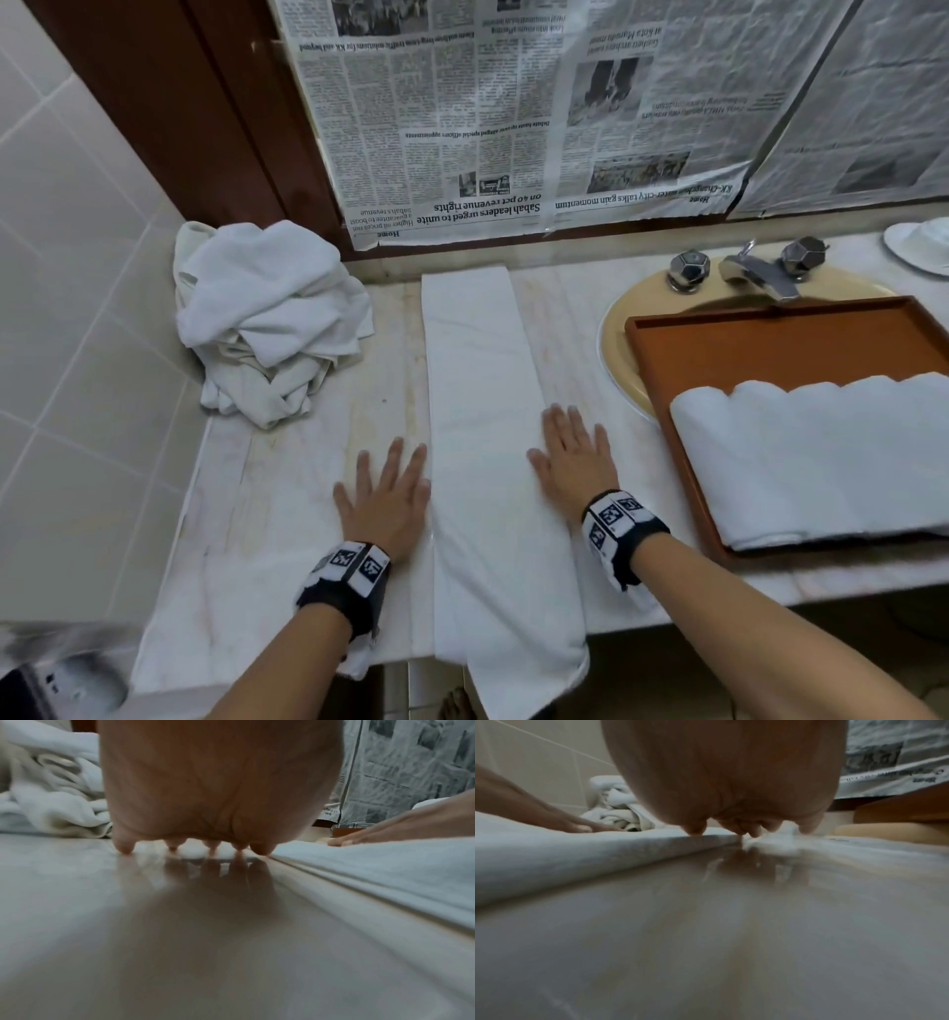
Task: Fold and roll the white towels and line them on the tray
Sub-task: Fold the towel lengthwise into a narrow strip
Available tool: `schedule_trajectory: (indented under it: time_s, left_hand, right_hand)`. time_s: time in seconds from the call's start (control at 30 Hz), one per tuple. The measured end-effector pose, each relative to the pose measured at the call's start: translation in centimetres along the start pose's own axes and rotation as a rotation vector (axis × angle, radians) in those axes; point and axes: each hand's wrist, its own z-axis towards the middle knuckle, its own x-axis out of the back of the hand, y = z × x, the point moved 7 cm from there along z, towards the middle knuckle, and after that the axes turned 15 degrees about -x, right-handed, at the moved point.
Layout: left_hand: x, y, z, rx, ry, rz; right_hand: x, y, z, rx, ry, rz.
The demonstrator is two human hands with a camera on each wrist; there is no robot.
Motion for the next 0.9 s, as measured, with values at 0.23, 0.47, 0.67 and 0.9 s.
schedule_trajectory:
  time_s: [0.23, 0.47, 0.67, 0.9]
  left_hand:
    - [-1.6, 6.3, -2.6, -0.248, -0.008, 0.043]
    - [-1.4, 2.6, -5.2, -0.065, 0.061, -0.057]
    - [-3.7, 5.6, -6.5, -0.147, -0.008, 0.007]
    - [-1.2, 4.6, -1.9, -0.155, -0.064, 0.041]
  right_hand:
    - [-4.4, -3.3, -8.2, 0.247, -0.001, 0.011]
    - [-3.2, 2.5, -8.6, 0.005, 0.075, 0.078]
    - [-5.9, -2.1, -12.9, 0.188, -0.010, 0.100]
    - [-3.3, -2.0, -7.9, 0.164, 0.012, 0.057]
